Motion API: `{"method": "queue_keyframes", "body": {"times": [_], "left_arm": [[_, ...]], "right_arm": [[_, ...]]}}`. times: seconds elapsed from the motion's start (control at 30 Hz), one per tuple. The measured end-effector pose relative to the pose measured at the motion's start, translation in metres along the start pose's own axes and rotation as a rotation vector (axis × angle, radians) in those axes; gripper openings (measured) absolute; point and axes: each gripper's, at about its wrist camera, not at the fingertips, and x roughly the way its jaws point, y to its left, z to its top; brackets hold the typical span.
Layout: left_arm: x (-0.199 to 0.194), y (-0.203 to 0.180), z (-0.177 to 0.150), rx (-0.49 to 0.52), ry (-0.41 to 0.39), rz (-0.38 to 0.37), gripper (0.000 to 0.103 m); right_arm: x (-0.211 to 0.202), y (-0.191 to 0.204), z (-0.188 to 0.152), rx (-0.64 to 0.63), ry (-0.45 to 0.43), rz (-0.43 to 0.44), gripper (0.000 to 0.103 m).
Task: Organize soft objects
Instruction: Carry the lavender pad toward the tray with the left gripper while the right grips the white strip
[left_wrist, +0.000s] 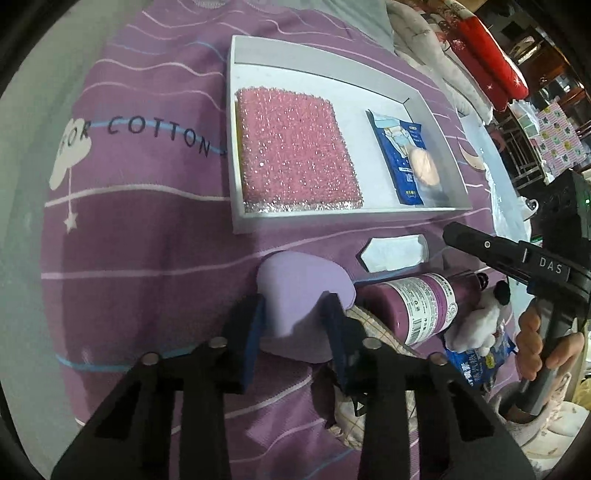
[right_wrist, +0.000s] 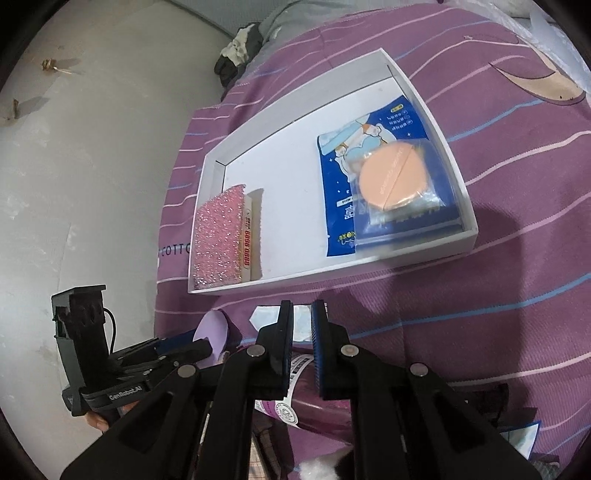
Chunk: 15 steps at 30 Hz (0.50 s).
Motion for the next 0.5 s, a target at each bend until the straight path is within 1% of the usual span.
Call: {"method": "queue_keyframes", "body": {"times": [0.1,0.27,0.33,0.4,0.47,0.5], "left_arm": [[-0.006,0.0,0.0,-0.004,-0.025,0.009,0.024],[-0.021,0.002,-0.001,-0.021,-0.084,0.006,0.023],[-0.027,0.001,-0.001,-0.026,-0.111,-0.004,0.023],[-0.028,0.0,0.0,-0.029,-0.122,-0.009,0.023],[-0.025,-0.002,0.001,-0.032,-0.121,-0.008,0.023],[-0.023,-0.003,0.002,-0.033,-0.117,-0.006,0.023]], "right_arm": [[0.001,-0.001,0.001,-0.001,0.001,-0.006,0.009],[0.004,-0.007,0.003,0.018,0.021,-0.052,0.009],[0.006,-0.009,0.003,0.025,0.032,-0.058,0.009],[0.01,-0.008,0.003,0.026,0.041,-0.06,0.012],[0.015,-0.004,0.002,0.014,0.058,-0.073,0.018],[0.019,-0.001,0.002,0.009,0.066,-0.077,0.019]]}}
